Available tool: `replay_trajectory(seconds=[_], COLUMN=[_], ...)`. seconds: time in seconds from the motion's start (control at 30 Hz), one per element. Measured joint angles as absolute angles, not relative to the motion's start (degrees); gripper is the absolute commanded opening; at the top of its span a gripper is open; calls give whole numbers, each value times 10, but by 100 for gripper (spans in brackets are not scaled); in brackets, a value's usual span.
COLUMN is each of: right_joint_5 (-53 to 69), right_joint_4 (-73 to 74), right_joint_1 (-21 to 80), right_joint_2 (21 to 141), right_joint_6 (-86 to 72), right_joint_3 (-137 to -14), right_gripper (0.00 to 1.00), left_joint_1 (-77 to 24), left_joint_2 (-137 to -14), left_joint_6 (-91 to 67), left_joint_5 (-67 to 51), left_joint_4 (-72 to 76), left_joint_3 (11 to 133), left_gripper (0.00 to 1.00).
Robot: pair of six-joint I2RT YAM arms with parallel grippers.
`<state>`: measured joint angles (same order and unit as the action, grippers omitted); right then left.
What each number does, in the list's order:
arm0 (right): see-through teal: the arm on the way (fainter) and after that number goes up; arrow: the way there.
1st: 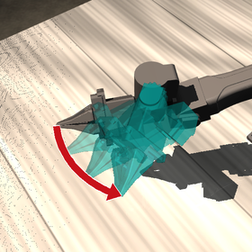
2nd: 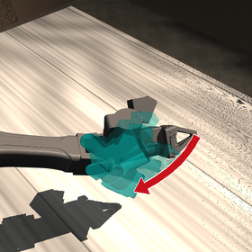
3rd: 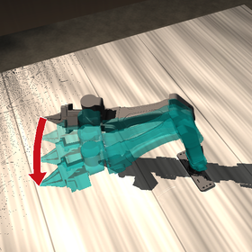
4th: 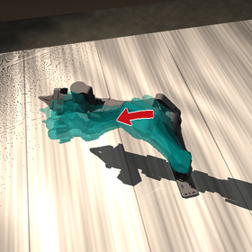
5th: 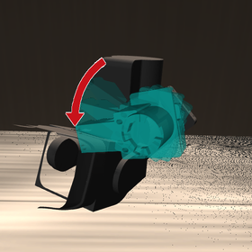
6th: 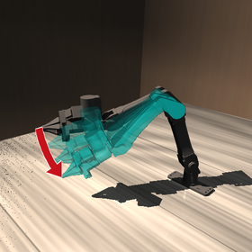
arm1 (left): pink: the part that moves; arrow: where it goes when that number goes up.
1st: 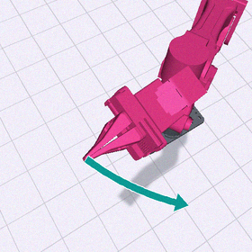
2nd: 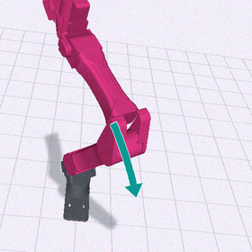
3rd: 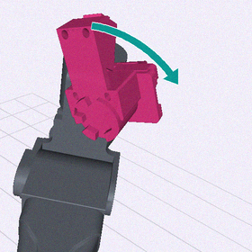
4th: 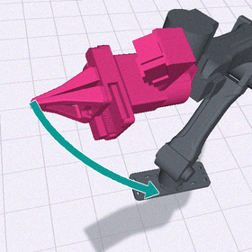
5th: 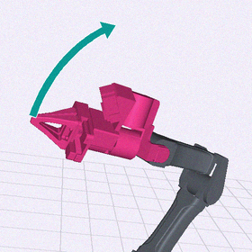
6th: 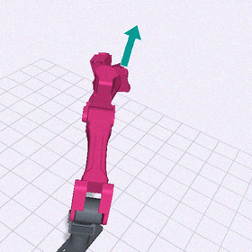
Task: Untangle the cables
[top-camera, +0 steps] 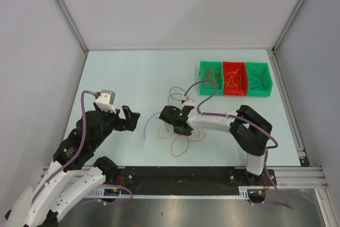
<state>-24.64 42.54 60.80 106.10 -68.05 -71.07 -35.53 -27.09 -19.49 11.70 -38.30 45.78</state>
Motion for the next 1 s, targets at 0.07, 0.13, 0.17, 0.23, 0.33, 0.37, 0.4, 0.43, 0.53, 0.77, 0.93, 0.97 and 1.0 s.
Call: replay_trajectory(seconds=[0.07, 0.13, 0.17, 0.23, 0.33, 0.37, 0.4, 0.43, 0.53, 0.77, 0.93, 0.97, 1.0], right_joint_5=[-246, -246, -246, -246, -247, -248, -248, -248, -249, -270, -298, -302, -307], right_joint_4=[425, 426, 426, 426, 426, 426, 426, 426, 433, 505, 565, 574, 580], right_joint_1=[608, 608, 608, 608, 608, 608, 608, 608, 608, 608, 606, 606, 606], right_joint_2=[1063, 1065, 1065, 1065, 1065, 1065, 1065, 1063, 1046, 977, 955, 954, 952], right_joint_6=[-679, -675, -674, -671, -668, -668, -665, -662, -653, -616, -573, -566, -553], right_joint_3=[-711, -711, -711, -711, -711, -711, -711, -711, -711, -798, -937, -961, -988], right_gripper=[17, 5, 2, 0, 0, 0, 0, 0, 0, 0, 0, 1, 9], left_joint_1=[-355, -355, -355, -355, -355, -355, -355, -355, -355, -355, -355, -355, -355], left_joint_2=[-272, -274, -274, -274, -274, -274, -274, -274, -274, -274, -272, -271, -270], left_joint_6=[-195, -195, -195, -195, -195, -195, -195, -195, -195, -195, -195, -195, -195], left_joint_5=[118, 118, 118, 119, 119, 119, 119, 119, 119, 123, 135, 137, 140], left_joint_4=[-383, -383, -383, -383, -383, -383, -383, -383, -383, -383, -384, -385, -387], left_joint_3=[458, 458, 458, 458, 457, 458, 458, 457, 457, 457, 458, 458, 458], left_gripper=[100, 100, 100, 100, 100, 100, 100, 100, 100, 100, 100, 100, 100])
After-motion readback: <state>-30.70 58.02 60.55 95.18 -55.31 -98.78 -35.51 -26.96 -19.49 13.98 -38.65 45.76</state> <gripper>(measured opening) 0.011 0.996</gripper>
